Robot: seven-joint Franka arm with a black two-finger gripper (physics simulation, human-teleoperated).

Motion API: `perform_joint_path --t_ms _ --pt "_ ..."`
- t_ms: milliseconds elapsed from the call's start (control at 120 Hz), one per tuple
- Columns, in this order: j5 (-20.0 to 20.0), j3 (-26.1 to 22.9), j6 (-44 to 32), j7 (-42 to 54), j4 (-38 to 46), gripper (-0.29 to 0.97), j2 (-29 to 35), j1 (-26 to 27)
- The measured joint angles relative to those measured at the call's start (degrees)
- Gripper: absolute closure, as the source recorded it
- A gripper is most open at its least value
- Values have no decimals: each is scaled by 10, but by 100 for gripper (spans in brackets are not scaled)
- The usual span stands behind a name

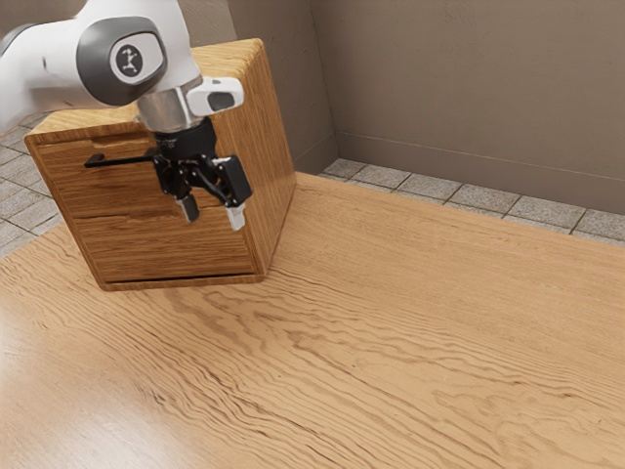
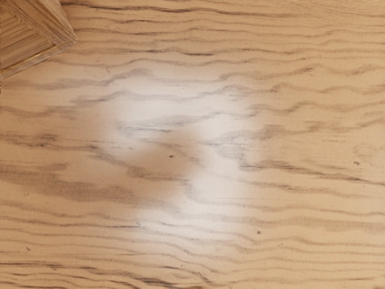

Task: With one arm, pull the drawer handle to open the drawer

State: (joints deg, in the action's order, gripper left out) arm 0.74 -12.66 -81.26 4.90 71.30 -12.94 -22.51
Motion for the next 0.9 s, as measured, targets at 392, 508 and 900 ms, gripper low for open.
perform_joint_path --t_ms 392,508,900 --pt "-4 -2 40 -19 -121 0 28 14" --pt "-19 -1 63 -18 -127 0 52 26" --pt "-54 25 62 78 140 0 239 8"
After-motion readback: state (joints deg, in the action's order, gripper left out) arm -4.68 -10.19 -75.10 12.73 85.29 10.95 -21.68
